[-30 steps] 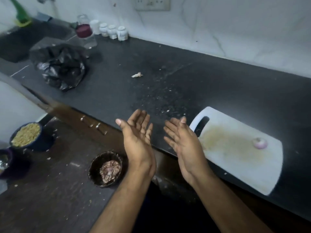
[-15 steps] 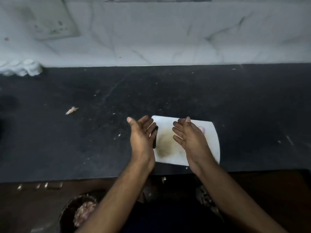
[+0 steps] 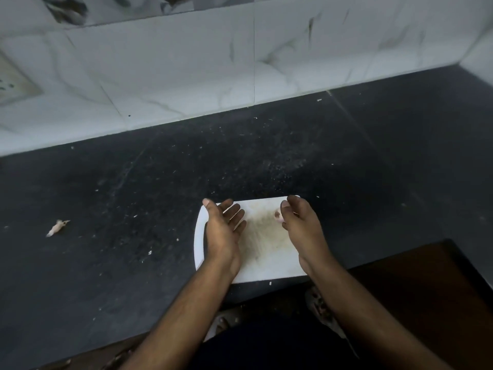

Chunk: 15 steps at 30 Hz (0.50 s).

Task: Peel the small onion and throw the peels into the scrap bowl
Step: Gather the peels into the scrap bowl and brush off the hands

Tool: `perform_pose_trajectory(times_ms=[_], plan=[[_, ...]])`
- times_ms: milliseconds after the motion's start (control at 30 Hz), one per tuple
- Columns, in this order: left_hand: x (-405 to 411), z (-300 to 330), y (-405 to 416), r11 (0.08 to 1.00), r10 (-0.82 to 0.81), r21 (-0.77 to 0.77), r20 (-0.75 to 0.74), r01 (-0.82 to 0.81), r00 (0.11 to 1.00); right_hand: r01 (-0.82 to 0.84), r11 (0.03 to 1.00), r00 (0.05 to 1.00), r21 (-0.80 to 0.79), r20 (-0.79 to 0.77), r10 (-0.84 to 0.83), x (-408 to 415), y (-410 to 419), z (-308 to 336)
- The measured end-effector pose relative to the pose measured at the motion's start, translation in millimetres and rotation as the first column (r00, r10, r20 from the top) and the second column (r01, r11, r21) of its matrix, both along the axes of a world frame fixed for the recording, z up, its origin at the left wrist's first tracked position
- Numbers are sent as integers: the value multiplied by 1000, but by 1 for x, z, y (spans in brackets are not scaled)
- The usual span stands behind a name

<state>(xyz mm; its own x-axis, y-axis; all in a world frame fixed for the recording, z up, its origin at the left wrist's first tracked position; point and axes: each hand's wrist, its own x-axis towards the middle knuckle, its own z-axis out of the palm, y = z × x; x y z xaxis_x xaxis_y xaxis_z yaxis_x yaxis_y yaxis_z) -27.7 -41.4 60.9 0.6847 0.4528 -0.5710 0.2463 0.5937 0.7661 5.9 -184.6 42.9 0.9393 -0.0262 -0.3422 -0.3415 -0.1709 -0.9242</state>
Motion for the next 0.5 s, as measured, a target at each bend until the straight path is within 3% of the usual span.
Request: perform_pose_trajectory(times_ms=[100, 167, 233, 367, 500], plan=[[5, -4, -3, 999, 51, 17, -37, -50, 998, -107, 966, 983, -234, 118, 138, 12, -8, -11], [5, -5, -5, 995, 95, 34, -51, -93, 994, -216, 846, 931, -487, 159, 329, 20, -12, -23], [5, -7, -5, 987, 156, 56, -62, -152, 986, -302, 753, 868, -585, 158, 470, 29, -11, -33], [4, -9, -3, 967, 250, 76, -84, -244, 965, -378, 702, 796, -603, 176, 580, 36, -4, -39], [-3, -10, -7, 967, 250, 73, -86, -244, 964, -399, 827, 833, -397, 221, 508, 40, 6, -27]])
